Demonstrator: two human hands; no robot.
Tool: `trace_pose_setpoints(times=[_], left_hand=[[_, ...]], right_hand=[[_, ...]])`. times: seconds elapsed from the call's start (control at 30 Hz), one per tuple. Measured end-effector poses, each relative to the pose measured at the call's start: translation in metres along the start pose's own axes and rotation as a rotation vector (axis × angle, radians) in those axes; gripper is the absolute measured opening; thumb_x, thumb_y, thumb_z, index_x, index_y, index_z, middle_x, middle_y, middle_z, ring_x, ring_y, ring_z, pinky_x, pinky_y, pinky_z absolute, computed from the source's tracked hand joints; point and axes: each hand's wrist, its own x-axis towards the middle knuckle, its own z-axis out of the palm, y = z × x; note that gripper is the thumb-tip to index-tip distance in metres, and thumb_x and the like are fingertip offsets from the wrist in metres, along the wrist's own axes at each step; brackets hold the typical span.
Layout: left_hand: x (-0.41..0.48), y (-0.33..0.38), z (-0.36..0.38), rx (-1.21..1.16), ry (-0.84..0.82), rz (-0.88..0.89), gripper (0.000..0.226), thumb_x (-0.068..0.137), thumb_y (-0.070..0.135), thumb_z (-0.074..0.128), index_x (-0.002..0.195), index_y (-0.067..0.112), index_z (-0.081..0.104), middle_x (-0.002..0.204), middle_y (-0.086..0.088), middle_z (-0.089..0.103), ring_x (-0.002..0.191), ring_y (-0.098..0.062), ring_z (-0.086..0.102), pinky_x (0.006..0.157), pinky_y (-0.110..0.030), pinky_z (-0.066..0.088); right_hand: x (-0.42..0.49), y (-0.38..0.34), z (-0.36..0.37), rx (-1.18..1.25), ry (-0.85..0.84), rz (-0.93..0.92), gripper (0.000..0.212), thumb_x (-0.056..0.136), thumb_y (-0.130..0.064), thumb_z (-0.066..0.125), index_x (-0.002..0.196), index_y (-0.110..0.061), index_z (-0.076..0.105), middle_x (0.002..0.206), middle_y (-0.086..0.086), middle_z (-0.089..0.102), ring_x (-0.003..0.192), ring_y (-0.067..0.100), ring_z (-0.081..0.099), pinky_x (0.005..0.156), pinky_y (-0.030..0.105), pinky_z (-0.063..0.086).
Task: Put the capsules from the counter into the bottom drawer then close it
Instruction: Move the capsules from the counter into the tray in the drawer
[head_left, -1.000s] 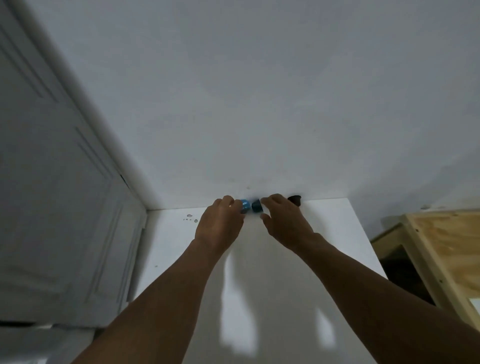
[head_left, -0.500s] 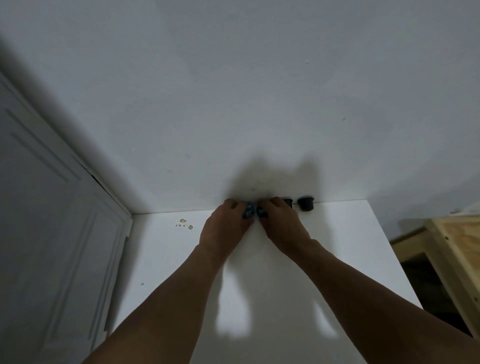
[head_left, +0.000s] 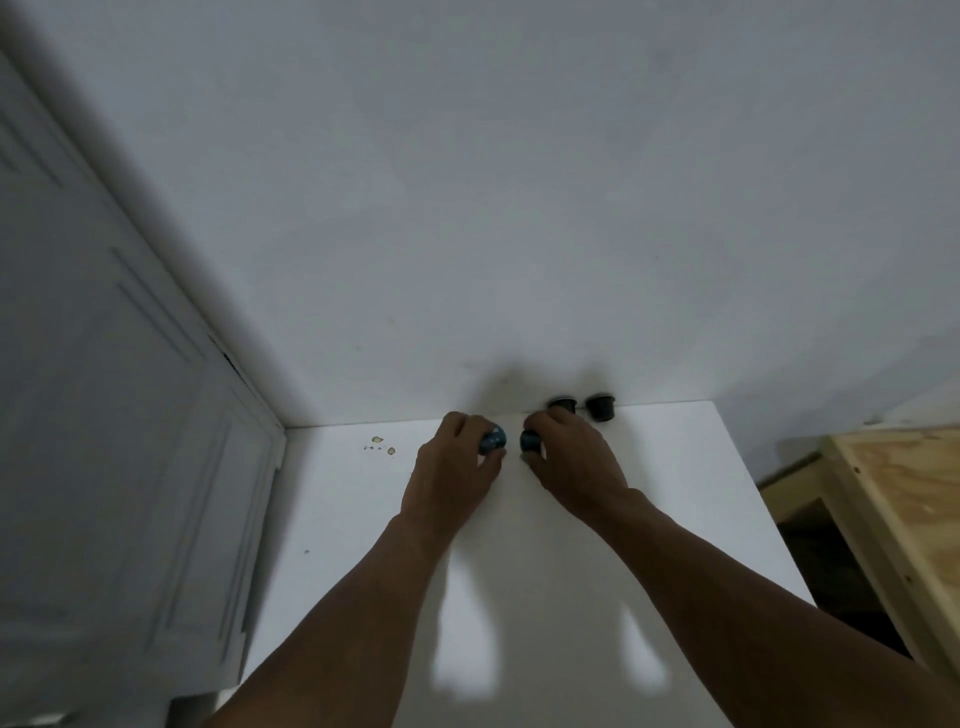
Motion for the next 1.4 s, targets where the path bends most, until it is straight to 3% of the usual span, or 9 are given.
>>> trace_pose_setpoints(times=[0.1,0.23,0.33,0.47,0.63,0.83,1.03,1.23,1.4], left_hand=[[-0.014,0.017,-0.028,-0.028,0.028,0.005,0.019,0.079,0.019,0.072,0.096,0.014,0.065,0.097,0.002,0.059,0.073,-0.008,0.056,0.064,-0.019,0.044],[-0.034,0.044,-0.070,-0.027,0.066,0.064,0.016,0.080,0.019,0.069,0.093,0.017,0.061,0.096,0.007,0.056,0.075,-0.005,0.053,0.066,-0.022,0.050],[-0.050,0.069,-0.103,-0.059,0.126,0.054,0.015,0.080,0.019,0.068,0.092,0.019,0.060,0.096,0.011,0.056,0.076,-0.001,0.049,0.069,-0.012,0.040],[-0.075,0.092,-0.138,-0.070,0.153,0.102,0.018,0.077,0.018,0.068,0.093,0.021,0.058,0.090,0.012,0.060,0.079,-0.003,0.052,0.073,-0.023,0.049],[-0.115,0.116,-0.167,-0.070,0.118,0.049,0.050,0.078,0.022,0.069,0.125,0.018,0.053,0.111,0.005,0.057,0.094,-0.012,0.057,0.087,-0.028,0.051],[-0.172,0.143,-0.200,-0.021,0.138,0.066,0.039,0.077,0.018,0.070,0.115,0.014,0.060,0.107,0.001,0.057,0.093,-0.014,0.057,0.084,-0.029,0.051],[-0.241,0.164,-0.228,0.004,0.138,-0.010,0.040,0.078,0.022,0.073,0.116,0.016,0.060,0.107,0.000,0.060,0.097,-0.017,0.056,0.086,-0.031,0.049],[-0.321,0.161,-0.258,0.045,0.189,-0.110,0.044,0.078,0.021,0.073,0.119,0.013,0.060,0.112,-0.003,0.061,0.102,-0.022,0.058,0.090,-0.030,0.045],[-0.368,0.137,-0.289,0.171,0.206,-0.120,0.028,0.073,0.023,0.071,0.099,0.014,0.066,0.093,-0.003,0.066,0.087,-0.022,0.058,0.071,-0.022,0.035]], right_hand=[[-0.015,-0.022,-0.030,-0.004,0.034,-0.009,0.020,0.083,-0.017,0.067,0.100,-0.009,0.058,0.100,0.006,0.058,0.083,0.023,0.058,0.070,0.030,0.049],[-0.034,-0.053,-0.072,0.025,0.101,-0.040,0.016,0.075,-0.005,0.068,0.086,-0.006,0.056,0.088,0.007,0.053,0.063,0.025,0.054,0.057,0.034,0.052],[-0.056,-0.080,-0.105,0.009,0.099,0.013,0.018,0.086,-0.015,0.062,0.102,-0.011,0.057,0.104,0.003,0.047,0.076,0.021,0.057,0.071,0.027,0.050],[-0.090,-0.106,-0.133,-0.023,0.134,-0.021,0.025,0.086,-0.019,0.059,0.111,-0.014,0.058,0.105,0.005,0.052,0.089,0.022,0.056,0.078,0.029,0.048],[-0.139,-0.133,-0.157,-0.025,0.135,-0.005,0.034,0.087,-0.023,0.059,0.120,-0.018,0.054,0.111,0.001,0.053,0.094,0.026,0.059,0.080,0.032,0.048],[-0.199,-0.162,-0.171,-0.023,0.149,-0.052,0.026,0.085,-0.018,0.060,0.109,-0.019,0.051,0.104,0.001,0.052,0.084,0.027,0.055,0.076,0.034,0.048],[-0.264,-0.193,-0.171,0.048,0.156,-0.111,0.029,0.085,-0.015,0.060,0.113,-0.022,0.054,0.100,-0.003,0.044,0.091,0.024,0.053,0.073,0.028,0.039],[-0.326,-0.226,-0.154,0.108,0.121,-0.156,0.033,0.085,-0.019,0.056,0.119,-0.022,0.056,0.108,0.004,0.051,0.100,0.024,0.053,0.077,0.026,0.038],[-0.354,-0.270,-0.140,0.116,0.096,-0.197,0.036,0.086,-0.019,0.056,0.122,-0.016,0.052,0.111,0.006,0.052,0.100,0.027,0.053,0.082,0.029,0.040]])
